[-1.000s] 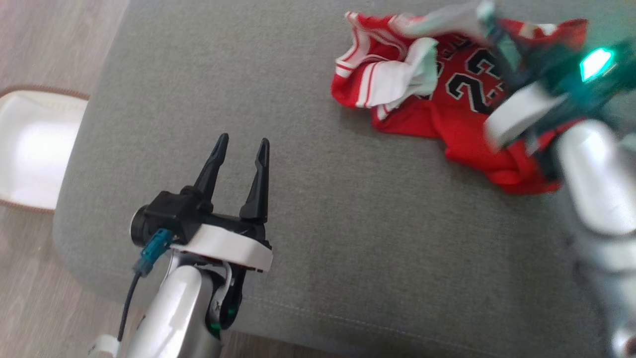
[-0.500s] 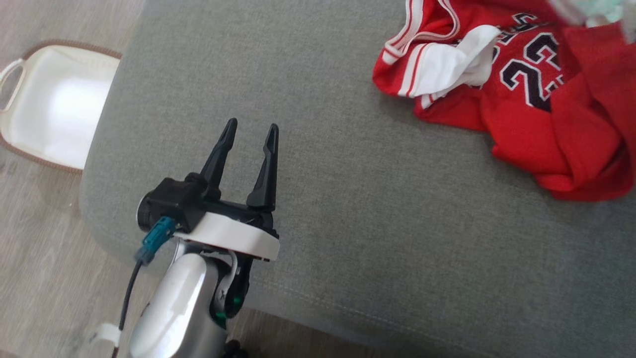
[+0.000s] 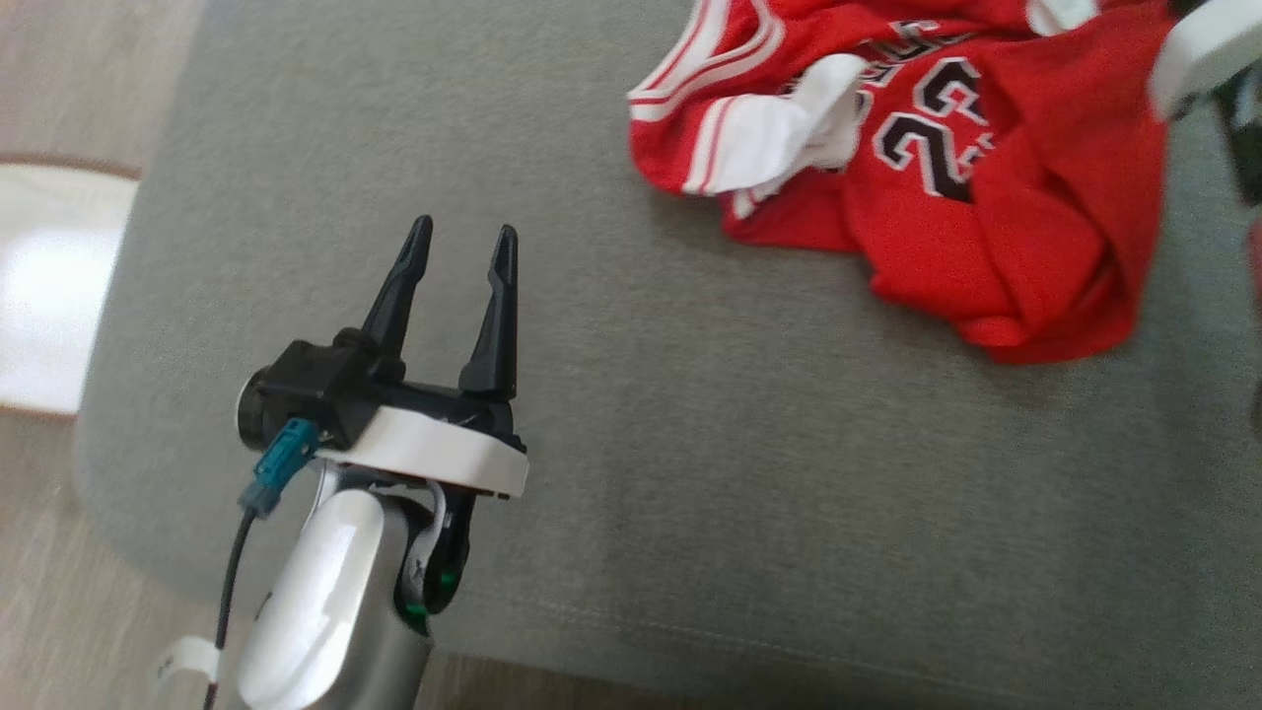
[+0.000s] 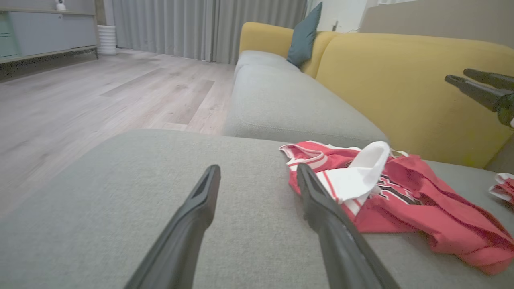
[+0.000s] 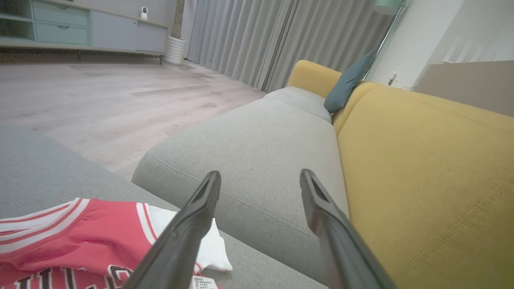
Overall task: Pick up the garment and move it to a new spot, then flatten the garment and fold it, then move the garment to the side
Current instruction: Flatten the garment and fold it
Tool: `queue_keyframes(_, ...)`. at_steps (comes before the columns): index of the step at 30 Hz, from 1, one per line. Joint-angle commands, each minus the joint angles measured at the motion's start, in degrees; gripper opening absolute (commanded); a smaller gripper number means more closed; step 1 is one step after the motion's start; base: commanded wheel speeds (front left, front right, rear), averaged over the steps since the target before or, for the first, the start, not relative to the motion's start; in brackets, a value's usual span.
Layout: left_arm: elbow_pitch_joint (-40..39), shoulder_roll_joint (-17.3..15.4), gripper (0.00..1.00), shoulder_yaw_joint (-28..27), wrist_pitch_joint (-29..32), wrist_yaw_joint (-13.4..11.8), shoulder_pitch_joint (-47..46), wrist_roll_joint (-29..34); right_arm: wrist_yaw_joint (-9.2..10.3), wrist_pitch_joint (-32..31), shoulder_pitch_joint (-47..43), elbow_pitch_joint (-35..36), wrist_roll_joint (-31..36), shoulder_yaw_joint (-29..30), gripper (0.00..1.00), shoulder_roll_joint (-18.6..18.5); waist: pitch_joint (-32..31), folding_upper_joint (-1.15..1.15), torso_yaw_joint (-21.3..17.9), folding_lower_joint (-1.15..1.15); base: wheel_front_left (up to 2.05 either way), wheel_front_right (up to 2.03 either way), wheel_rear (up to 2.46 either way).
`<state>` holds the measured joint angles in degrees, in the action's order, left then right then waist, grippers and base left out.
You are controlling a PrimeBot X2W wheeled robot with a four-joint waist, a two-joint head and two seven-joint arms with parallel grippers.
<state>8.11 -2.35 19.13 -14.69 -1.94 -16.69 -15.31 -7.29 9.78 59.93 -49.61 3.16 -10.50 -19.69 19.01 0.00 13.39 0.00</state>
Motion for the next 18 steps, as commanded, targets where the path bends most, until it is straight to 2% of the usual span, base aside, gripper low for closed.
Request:
queue_keyframes(1, -1.8, -0.5, 1.0, -2.5, -0.3, 0.2, -1.0, 0.6, -0.2, 1.0, -1.8, 2.6, -0.9, -0.3, 1.0, 1.5, -1.9, 0.0, -2.7, 0.0, 0.0, 0.0, 0.0)
queue_keyframes(9, -2.2, -0.5, 1.0, -4.5, -0.3, 0.7, 0.9, 1.8, -0.2, 2.5, -16.6, 15.0, -5.0, 2.4, 1.0, 7.6, -5.4, 0.0, -8.4, 0.0, 0.0, 0.0, 0.0)
queue_keyframes(18, -2.7, -0.5, 1.0, -5.5, -0.3, 0.8, 2.7, 2.1, -0.2, 0.5, -39.2, 33.5, -3.9, 7.8, 1.0, 15.5, -8.4, 0.0, -11.6, 0.0, 0.0, 0.0, 0.0)
